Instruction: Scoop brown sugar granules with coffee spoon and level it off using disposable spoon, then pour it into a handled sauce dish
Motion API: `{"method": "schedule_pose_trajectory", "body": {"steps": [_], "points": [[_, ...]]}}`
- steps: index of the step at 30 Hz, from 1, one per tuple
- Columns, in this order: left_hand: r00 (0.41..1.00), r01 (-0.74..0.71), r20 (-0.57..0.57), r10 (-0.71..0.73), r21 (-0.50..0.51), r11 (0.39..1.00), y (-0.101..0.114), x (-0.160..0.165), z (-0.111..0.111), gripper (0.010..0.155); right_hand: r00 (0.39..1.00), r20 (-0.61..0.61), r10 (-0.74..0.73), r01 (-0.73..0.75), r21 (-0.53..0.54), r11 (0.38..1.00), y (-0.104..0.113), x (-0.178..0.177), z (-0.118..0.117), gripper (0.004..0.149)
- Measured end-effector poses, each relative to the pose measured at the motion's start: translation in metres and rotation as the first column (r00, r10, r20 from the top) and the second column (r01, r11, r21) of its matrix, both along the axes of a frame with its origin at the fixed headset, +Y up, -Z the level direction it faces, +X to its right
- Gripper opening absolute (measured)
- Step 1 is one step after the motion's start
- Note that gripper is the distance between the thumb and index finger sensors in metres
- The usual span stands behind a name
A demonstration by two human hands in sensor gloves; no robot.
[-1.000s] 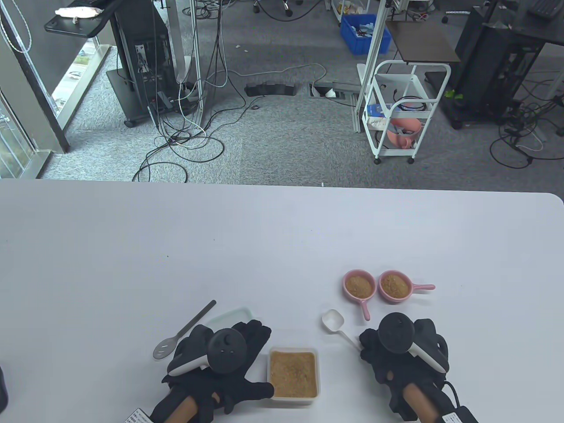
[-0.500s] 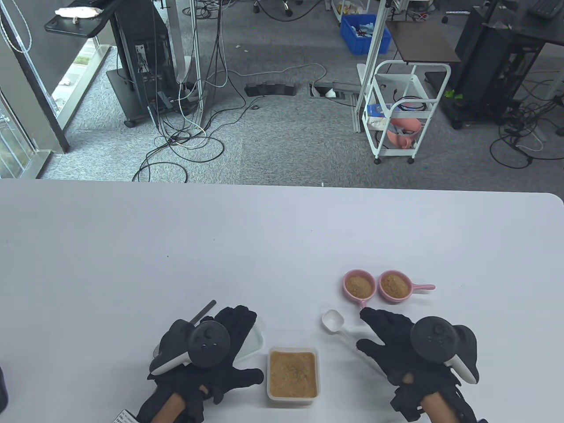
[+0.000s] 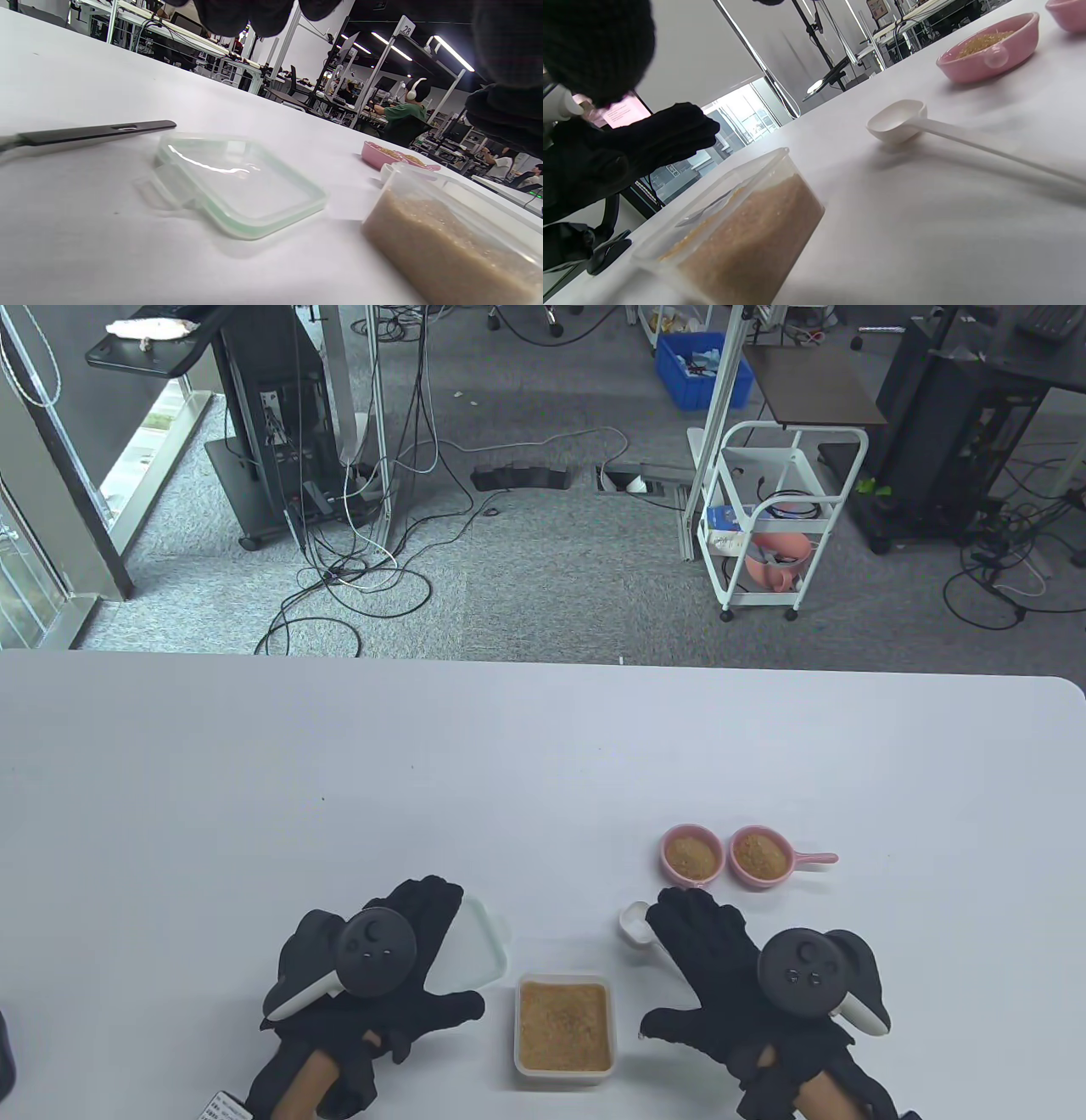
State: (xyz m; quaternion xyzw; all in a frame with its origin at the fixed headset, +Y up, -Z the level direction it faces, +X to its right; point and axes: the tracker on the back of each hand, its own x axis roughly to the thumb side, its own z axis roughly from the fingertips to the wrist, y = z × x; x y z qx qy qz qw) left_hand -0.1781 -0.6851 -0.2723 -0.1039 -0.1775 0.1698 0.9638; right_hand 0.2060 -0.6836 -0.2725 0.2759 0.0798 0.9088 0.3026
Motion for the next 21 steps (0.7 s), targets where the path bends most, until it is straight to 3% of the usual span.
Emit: {"method": "schedule_pose_trajectory", "body": {"steps": [10,21], "points": [[0.996,0.08,-0.036,-0.081,-0.019,0.997,-0.008,-0.002,-0.005,0.112,1.0,-0.016,0.027,-0.027,-0.013,1.0,-0.003,-0.004,0.001,0.097],[0.946,0.294,-0.111,-0.303,-0.091,0.951,-0.044,0.007,-0.021,0.113,0.998,-0.018,0.053,-0.053,-0.028,0.998,-0.004,-0.006,0.001,0.097]]}}
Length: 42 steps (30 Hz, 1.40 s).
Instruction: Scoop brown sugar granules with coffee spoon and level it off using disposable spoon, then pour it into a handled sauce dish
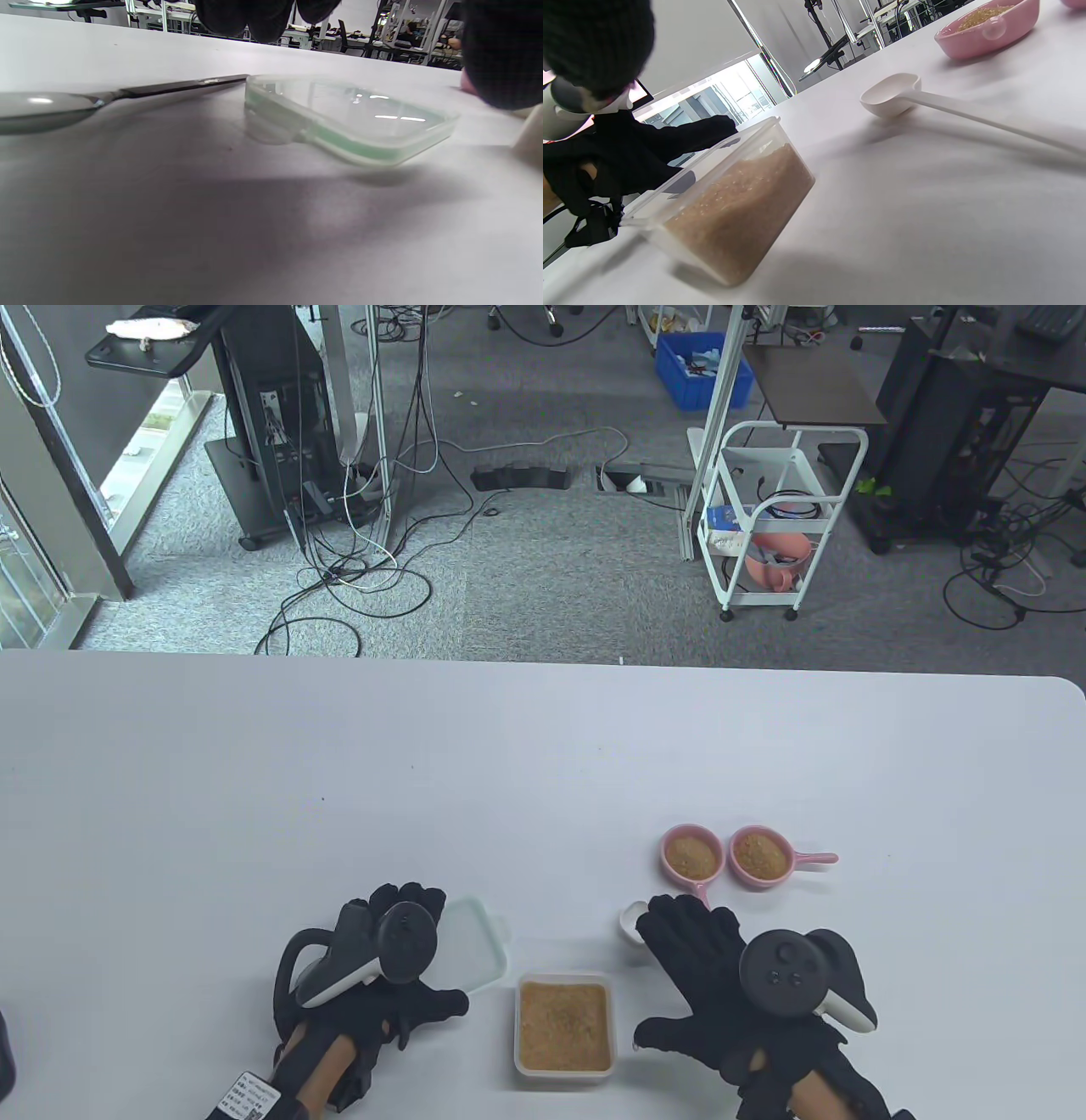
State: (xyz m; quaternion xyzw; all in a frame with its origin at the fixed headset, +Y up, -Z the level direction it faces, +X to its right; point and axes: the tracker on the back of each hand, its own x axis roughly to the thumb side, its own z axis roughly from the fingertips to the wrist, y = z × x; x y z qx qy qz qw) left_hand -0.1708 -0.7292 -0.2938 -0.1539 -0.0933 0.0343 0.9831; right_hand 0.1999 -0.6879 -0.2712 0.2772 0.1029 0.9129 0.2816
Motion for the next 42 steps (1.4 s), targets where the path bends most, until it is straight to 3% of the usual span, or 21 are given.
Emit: {"method": "schedule_pose_trajectory", "body": {"steps": [11,24,34,42], "points": [[0.997,0.068,-0.017,-0.069,-0.037,0.997,-0.018,0.009,-0.004,0.113,1.0,-0.006,0.017,-0.017,-0.015,1.0,-0.002,-0.001,0.0,0.096],[0.997,0.072,0.005,-0.072,0.002,0.997,-0.018,0.014,-0.003,0.111,1.0,-0.005,0.025,-0.025,-0.027,0.999,-0.004,-0.002,-0.001,0.096],[0.996,0.084,0.018,-0.086,0.077,0.993,-0.016,0.017,-0.003,0.115,1.0,-0.003,0.029,-0.029,-0.037,0.999,-0.005,-0.002,-0.001,0.095],[0.999,-0.036,0.014,0.035,0.117,0.992,0.002,0.008,-0.003,0.116,1.0,-0.002,0.022,-0.022,-0.04,0.999,-0.004,0.0,-0.002,0.094]]}}
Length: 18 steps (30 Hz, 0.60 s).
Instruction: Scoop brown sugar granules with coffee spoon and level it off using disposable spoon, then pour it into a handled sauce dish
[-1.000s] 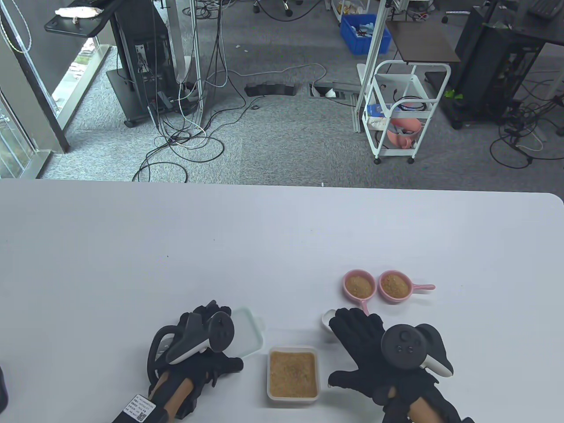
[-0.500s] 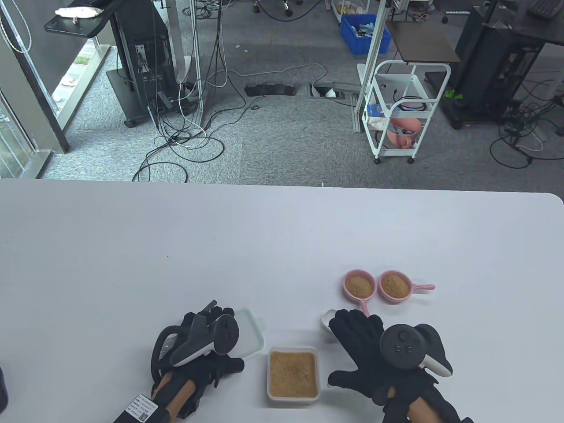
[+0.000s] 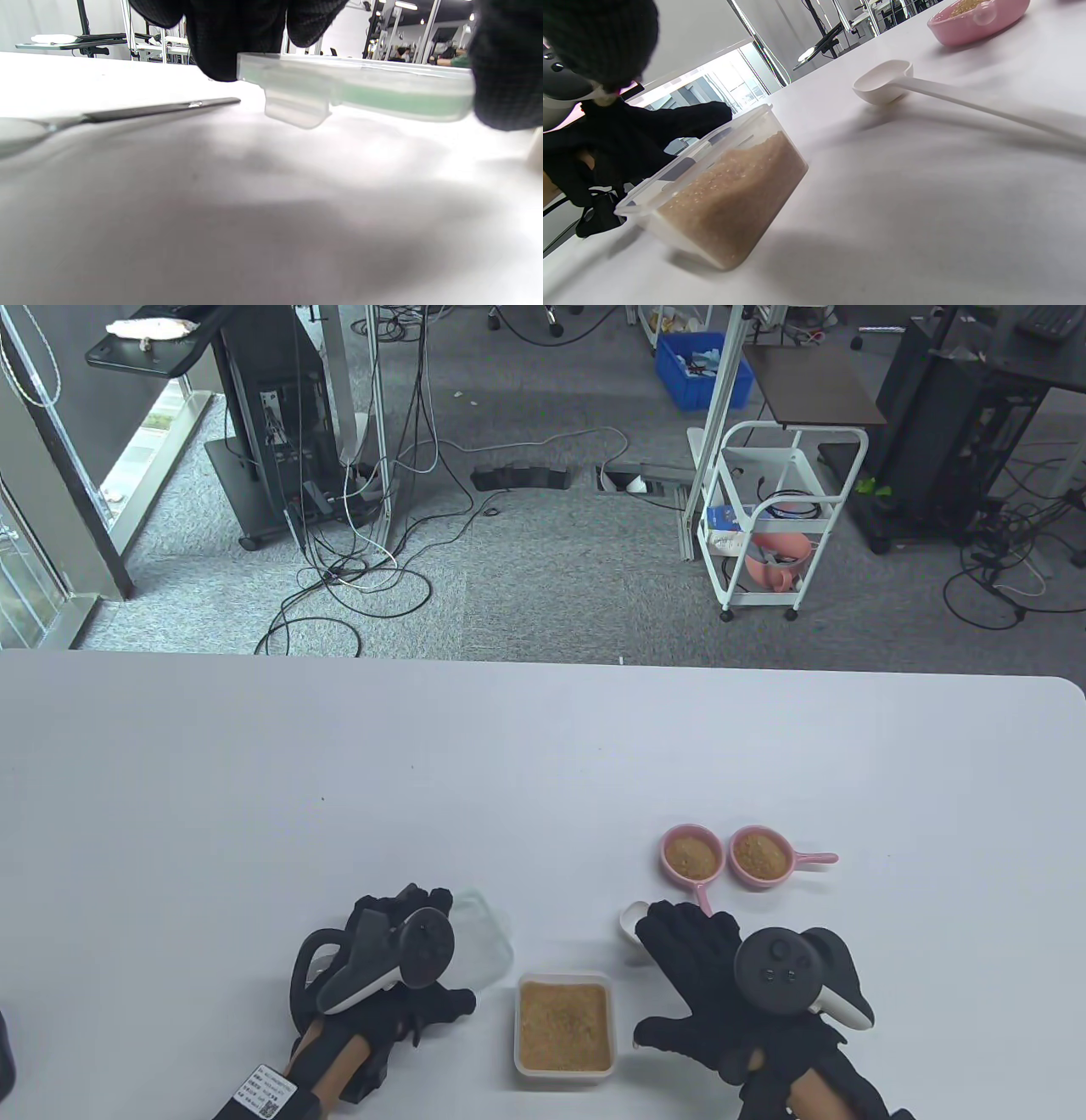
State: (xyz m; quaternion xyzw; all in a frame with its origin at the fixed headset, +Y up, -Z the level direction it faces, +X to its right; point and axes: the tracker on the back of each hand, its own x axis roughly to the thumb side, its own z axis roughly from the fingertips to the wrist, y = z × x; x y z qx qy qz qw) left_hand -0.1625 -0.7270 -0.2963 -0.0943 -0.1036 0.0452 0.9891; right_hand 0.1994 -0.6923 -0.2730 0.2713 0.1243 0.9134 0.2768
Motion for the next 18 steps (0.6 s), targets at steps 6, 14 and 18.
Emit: {"method": "schedule_pose_trajectory", "body": {"steps": [6,14,18], "points": [[0.989,-0.14,0.049,0.137,0.047,0.989,0.024,-0.006,0.006,0.117,1.0,0.005,-0.005,0.005,-0.002,1.0,0.0,0.001,-0.001,0.094],[0.944,-0.174,0.299,0.14,0.088,0.981,0.047,0.046,0.037,0.117,0.999,0.021,-0.026,0.026,0.0,1.0,0.001,0.003,-0.002,0.092],[0.918,-0.142,0.386,0.094,0.098,0.985,0.047,0.07,0.05,0.117,0.998,0.037,-0.049,0.049,0.018,0.999,0.005,0.007,-0.003,0.091]]}}
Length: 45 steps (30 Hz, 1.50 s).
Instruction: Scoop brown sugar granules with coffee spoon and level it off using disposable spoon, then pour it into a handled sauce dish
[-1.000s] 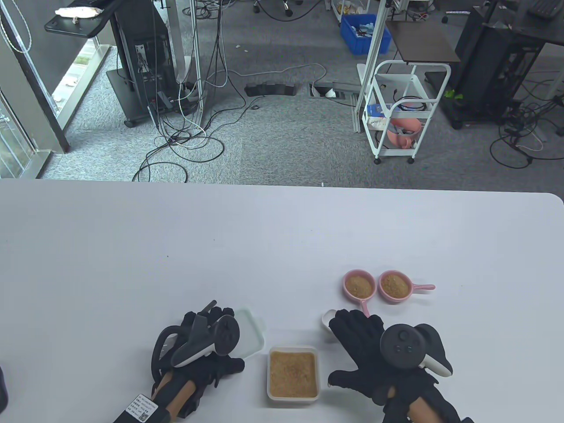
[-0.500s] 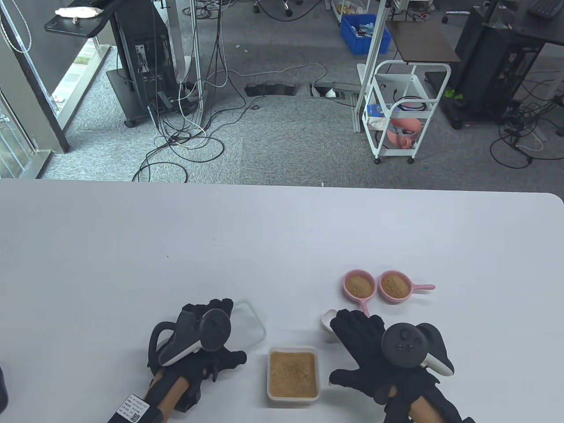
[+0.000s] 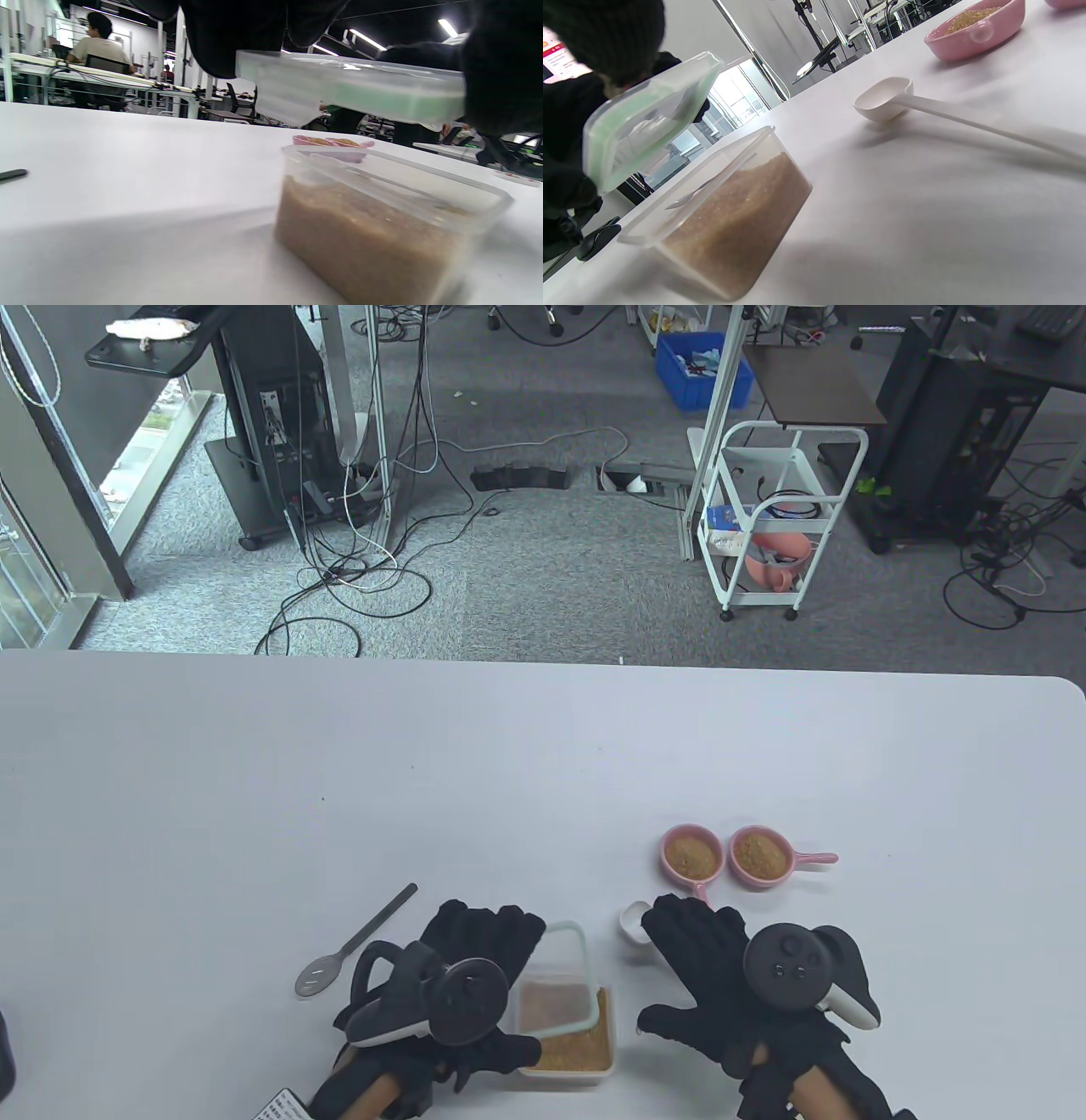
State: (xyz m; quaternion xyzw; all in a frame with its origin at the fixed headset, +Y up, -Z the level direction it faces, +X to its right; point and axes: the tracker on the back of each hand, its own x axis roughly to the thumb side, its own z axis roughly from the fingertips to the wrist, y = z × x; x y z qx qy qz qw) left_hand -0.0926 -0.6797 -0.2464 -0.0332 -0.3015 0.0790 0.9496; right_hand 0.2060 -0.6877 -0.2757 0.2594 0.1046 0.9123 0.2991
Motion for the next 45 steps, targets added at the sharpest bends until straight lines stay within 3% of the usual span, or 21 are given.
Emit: {"method": "schedule_pose_trajectory", "body": {"steps": [9,45], "points": [[0.998,0.014,0.065,-0.008,-0.089,0.996,-0.013,0.015,0.001,0.116,1.0,0.011,-0.01,0.01,0.005,1.0,0.001,0.003,-0.001,0.09],[0.994,0.09,0.067,-0.083,-0.104,0.991,-0.015,0.02,0.001,0.109,1.0,0.003,-0.005,0.005,-0.006,1.0,-0.002,-0.001,-0.001,0.089]]}}
